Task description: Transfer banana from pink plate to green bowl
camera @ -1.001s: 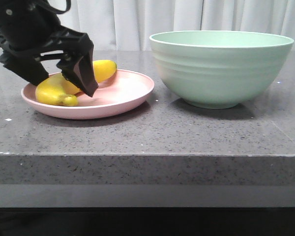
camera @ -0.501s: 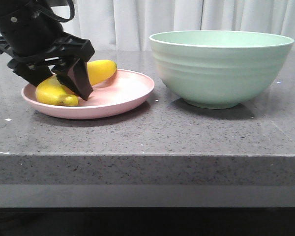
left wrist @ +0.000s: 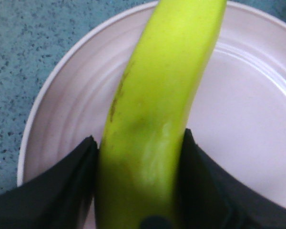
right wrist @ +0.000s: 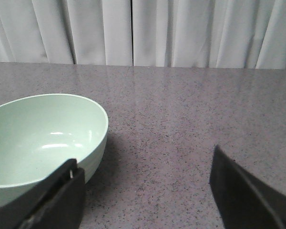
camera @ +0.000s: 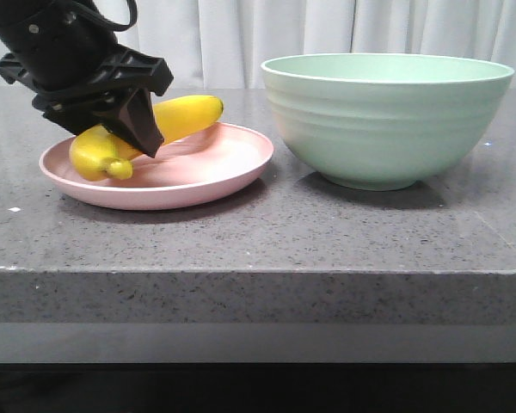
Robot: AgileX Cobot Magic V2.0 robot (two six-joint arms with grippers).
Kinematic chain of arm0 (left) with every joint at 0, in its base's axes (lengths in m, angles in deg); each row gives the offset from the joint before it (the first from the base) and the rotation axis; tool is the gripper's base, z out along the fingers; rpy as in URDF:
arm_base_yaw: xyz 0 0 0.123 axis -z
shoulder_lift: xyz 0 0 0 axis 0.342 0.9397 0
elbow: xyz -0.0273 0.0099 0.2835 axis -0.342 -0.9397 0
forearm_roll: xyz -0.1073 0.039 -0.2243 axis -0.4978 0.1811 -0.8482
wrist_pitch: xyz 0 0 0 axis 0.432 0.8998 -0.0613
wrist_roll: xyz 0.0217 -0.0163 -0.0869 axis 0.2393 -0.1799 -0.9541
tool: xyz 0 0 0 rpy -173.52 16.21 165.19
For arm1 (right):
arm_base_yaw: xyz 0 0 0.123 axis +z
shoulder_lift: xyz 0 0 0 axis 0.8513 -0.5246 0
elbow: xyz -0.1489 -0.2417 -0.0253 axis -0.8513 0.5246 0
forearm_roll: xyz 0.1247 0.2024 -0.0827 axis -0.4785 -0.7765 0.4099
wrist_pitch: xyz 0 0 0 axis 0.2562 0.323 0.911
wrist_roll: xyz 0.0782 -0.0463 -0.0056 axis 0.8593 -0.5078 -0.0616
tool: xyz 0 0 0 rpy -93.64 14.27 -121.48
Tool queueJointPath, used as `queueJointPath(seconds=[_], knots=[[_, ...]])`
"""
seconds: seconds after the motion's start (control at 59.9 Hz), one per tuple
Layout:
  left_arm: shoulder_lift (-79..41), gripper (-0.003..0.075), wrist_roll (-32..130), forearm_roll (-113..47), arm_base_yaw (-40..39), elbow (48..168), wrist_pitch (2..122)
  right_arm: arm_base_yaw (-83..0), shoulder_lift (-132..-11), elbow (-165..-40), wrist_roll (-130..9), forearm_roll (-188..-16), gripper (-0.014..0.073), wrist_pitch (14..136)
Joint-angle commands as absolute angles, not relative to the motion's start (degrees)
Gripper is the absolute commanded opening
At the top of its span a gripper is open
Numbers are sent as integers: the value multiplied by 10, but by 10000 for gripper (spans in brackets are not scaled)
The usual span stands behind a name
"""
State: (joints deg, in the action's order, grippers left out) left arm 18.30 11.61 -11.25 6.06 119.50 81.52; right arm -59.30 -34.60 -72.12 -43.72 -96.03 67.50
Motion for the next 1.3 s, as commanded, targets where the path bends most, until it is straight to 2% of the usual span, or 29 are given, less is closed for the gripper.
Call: queueJointPath(seconds=[0.0, 0.133, 0.534, 0.734, 1.051, 1.285], knots=[[161, 250, 114, -119, 65, 1215, 777, -596, -354, -742, -444, -956, 561, 717], [160, 195, 114, -119, 65, 1215, 778, -596, -354, -742, -444, -956, 561, 717], [48, 195, 114, -151, 72, 1214, 758, -596, -356, -742, -444, -956, 561, 718], [-5, 195, 114, -153, 128, 1209, 731, -593, -393, -745, -444, -969, 561, 718], [-12, 195, 114, -153, 241, 1209, 726, -587, -467, -785, -444, -1137, 561, 739], [-12, 195, 114, -153, 253, 1209, 721, -516, -534, -844, -444, -1275, 561, 739]])
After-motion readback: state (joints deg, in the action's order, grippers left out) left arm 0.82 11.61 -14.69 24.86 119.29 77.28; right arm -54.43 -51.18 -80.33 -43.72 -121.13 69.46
